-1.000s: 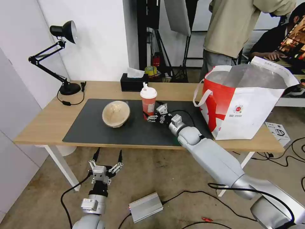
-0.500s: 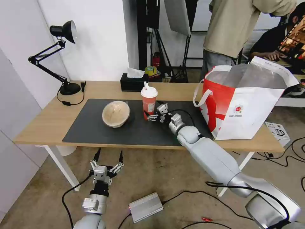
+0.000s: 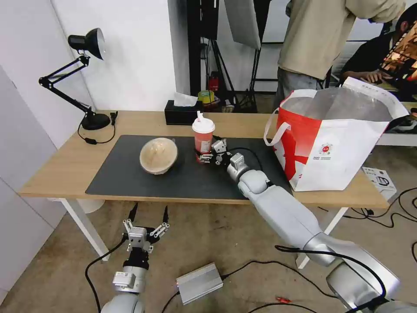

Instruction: Pick up the trash from the table and place it into the takeout bag.

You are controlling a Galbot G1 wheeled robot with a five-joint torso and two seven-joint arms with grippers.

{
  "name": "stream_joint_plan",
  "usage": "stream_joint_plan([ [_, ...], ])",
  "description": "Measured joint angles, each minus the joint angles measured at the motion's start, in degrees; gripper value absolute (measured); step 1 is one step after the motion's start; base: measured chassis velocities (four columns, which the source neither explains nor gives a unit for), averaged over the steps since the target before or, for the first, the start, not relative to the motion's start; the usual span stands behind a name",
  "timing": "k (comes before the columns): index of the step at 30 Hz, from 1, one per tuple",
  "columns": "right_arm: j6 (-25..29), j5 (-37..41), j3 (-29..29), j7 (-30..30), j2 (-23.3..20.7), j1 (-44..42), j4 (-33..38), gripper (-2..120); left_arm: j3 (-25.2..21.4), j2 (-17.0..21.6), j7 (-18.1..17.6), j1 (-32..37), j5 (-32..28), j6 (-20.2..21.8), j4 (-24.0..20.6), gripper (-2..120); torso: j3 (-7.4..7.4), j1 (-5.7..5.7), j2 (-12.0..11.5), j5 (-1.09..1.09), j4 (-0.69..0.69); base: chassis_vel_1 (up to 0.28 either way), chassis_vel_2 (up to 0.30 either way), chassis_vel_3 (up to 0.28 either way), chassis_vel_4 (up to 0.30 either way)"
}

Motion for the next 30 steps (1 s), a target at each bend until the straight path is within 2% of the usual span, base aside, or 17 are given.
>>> stream_joint_plan([
  [14,0.79,-0.26,0.39,-0.05,1.07,0.75,-2.22,100,0.14,-0.15,0.02,0.06,0.28,-0.10,0.24,100,0.00,0.00,0.01,0.00,0.00,0.000,0.000,0.000,0.000],
  [18,1.06,-0.44,0.45,-0.07,1.21,0.78,-2.50,91,0.16,-0.13,0.02,0.08,0.29,-0.12,0.24,100,0.00,0.00,0.01,0.00,0.00,0.000,0.000,0.000,0.000],
  [21,1.66,-0.57,0.50,-0.38,1.27,0.77,-2.68,76,0.20,-0.10,0.02,0.13,0.30,-0.14,0.24,100,0.00,0.00,0.01,0.00,0.00,0.000,0.000,0.000,0.000],
  [22,1.66,-0.57,0.50,-0.38,1.27,0.77,-2.68,76,0.20,-0.10,0.02,0.13,0.30,-0.14,0.24,100,0.00,0.00,0.01,0.00,0.00,0.000,0.000,0.000,0.000],
  [26,1.82,-0.62,0.56,-0.59,1.30,0.65,-2.68,57,0.25,-0.09,0.03,0.16,0.34,-0.14,0.25,100,0.00,0.00,0.01,0.00,0.00,0.000,0.000,0.000,0.000],
  [27,1.82,-0.62,0.56,-0.59,1.30,0.65,-2.68,57,0.25,-0.09,0.03,0.16,0.34,-0.14,0.25,100,0.00,0.00,0.01,0.00,0.00,0.000,0.000,0.000,0.000],
  [30,1.88,-0.65,0.58,-0.69,1.32,0.51,-2.58,46,0.33,-0.13,0.04,0.17,0.40,-0.14,0.24,100,0.00,0.00,0.01,0.00,0.00,0.000,0.000,0.000,0.000],
])
